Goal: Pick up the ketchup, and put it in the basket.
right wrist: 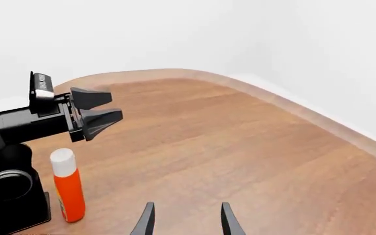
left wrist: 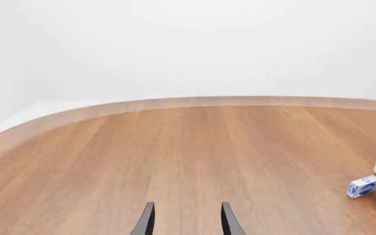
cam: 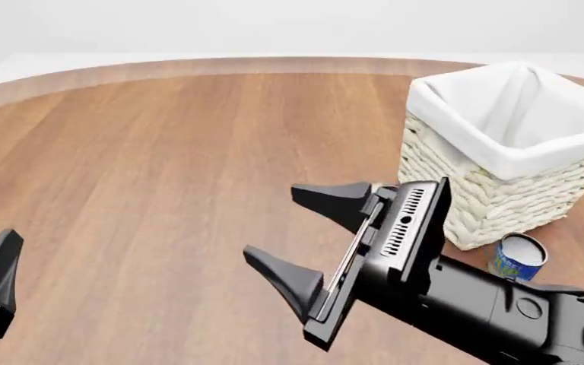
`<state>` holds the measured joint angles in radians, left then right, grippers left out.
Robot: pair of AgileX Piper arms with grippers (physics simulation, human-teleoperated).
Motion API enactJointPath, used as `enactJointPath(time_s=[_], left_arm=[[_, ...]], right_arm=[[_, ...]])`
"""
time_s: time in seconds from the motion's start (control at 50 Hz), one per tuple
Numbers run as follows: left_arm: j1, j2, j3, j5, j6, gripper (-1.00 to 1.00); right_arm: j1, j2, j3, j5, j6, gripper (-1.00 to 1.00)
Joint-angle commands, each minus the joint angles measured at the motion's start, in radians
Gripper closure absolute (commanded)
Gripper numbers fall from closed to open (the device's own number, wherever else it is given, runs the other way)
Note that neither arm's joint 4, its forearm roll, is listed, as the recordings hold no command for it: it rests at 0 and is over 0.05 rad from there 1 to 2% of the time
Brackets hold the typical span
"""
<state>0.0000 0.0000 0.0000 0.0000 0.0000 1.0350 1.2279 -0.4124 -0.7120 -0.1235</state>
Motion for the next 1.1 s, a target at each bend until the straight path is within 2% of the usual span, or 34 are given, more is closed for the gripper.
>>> enactJointPath(time_s=[0.02, 0.16, 0.48, 0.6, 1.1], left_arm=[[0.000, 0.000, 0.000, 0.000, 0.000, -1.00], [0.000, 0.000, 0.000, 0.000, 0.000, -1.00], [0.000, 0.000, 0.000, 0.000, 0.000, -1.00], [0.000, 0.000, 0.000, 0.000, 0.000, -1.00], [0.000, 0.000, 0.000, 0.000, 0.000, -1.00]], right_arm=[[0.053, 0.091, -0.061, 0.002, 0.008, -1.00], [0.107, 0.161, -0.124, 0.036, 0.029, -1.00], [0.152, 0.232, -0.207, 0.079, 0.046, -1.00], [0.158, 0.256, -0.238, 0.096, 0.081, -1.00], [0.234, 0.370, -0.358, 0.164, 0.162, -1.00]])
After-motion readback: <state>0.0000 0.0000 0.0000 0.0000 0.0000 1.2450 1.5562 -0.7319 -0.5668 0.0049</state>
